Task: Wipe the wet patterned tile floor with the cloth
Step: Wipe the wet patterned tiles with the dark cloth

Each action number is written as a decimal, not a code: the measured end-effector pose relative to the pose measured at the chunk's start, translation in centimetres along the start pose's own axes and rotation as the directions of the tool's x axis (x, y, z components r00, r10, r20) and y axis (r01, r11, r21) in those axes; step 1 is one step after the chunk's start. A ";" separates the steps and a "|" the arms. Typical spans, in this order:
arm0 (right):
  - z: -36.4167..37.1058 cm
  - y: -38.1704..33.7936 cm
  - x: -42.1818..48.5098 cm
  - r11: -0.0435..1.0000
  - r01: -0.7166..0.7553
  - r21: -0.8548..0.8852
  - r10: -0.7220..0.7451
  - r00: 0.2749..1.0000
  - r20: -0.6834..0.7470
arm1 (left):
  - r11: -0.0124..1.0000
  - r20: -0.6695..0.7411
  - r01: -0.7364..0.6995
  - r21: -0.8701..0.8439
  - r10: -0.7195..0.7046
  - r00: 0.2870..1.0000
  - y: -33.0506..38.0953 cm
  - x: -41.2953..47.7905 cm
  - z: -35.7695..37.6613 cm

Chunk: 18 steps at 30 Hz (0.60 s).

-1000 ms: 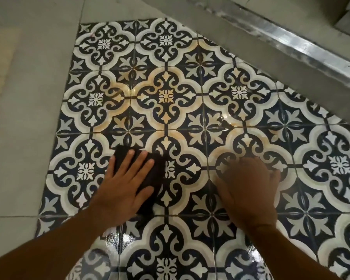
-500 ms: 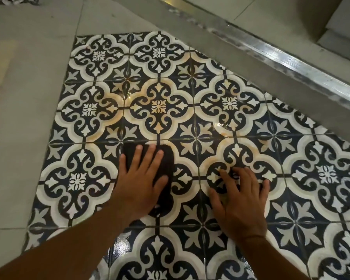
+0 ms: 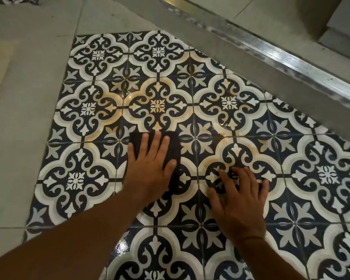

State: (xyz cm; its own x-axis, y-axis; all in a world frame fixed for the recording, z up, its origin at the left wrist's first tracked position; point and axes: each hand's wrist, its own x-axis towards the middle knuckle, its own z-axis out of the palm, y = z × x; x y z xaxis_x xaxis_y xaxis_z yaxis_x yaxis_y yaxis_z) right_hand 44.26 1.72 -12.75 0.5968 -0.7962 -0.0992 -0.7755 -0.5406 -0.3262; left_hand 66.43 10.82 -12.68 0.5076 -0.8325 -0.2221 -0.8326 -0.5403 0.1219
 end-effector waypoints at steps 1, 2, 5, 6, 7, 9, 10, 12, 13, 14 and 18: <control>0.0 0.0 0.0 1.000 -0.002 0.003 0.002 1.000 -0.001 | 0.999 0.008 -0.042 -0.008 0.042 0.999 0.5 -0.8 0.3; 0.0 0.0 0.0 1.000 -0.002 0.006 0.002 1.000 -0.004 | 0.995 0.022 -0.094 -0.007 0.095 0.995 0.6 -1.8 0.6; 0.2 0.0 0.0 1.000 0.007 0.023 -0.006 0.999 -0.036 | 0.971 0.065 -0.233 0.054 0.230 0.971 -1.8 -4.6 1.0; 0.2 0.1 -0.1 1.000 0.009 0.029 -0.008 0.999 -0.046 | 0.964 0.081 -0.255 0.068 0.250 0.965 -2.9 -5.0 0.9; 0.3 0.1 -0.1 0.999 0.010 0.035 -0.008 0.998 -0.054 | 0.962 0.095 -0.263 0.078 0.256 0.962 -4.1 -5.1 0.8; 0.4 0.1 -0.1 0.999 0.007 0.044 -0.004 0.998 -0.065 | 0.966 0.102 -0.243 0.089 0.234 0.967 -5.4 -4.1 0.2; 0.4 0.1 -0.1 0.999 0.007 0.050 -0.003 0.998 -0.069 | 0.973 0.098 -0.214 0.085 0.206 0.974 -5.6 -3.2 -0.1; 0.4 0.1 -0.1 0.998 0.008 0.064 -0.003 0.997 -0.075 | 0.989 0.071 -0.135 0.067 0.130 0.989 -4.3 -1.2 -0.5; 0.4 0.0 -0.1 0.997 0.009 0.071 -0.003 0.997 -0.077 | 0.993 0.050 -0.099 0.061 0.096 0.994 -3.3 -0.3 -0.5; 0.4 0.0 -0.1 0.997 0.009 0.077 -0.003 0.997 -0.077 | 0.995 0.033 -0.073 0.060 0.072 0.997 -2.0 0.5 -0.5; 0.3 0.2 -0.1 0.995 0.009 0.100 -0.003 0.998 -0.063 | 0.996 0.020 -0.088 0.014 0.088 0.996 2.9 0.9 0.2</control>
State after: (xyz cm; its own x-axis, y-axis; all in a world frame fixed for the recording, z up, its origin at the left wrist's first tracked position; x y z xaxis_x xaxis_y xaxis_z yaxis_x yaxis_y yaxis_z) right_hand 44.09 1.80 -13.08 0.5847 -0.8104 -0.0384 -0.7456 -0.5181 -0.4191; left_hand 64.45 8.57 -12.69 0.4281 -0.8741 -0.2295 -0.8770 -0.4631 0.1279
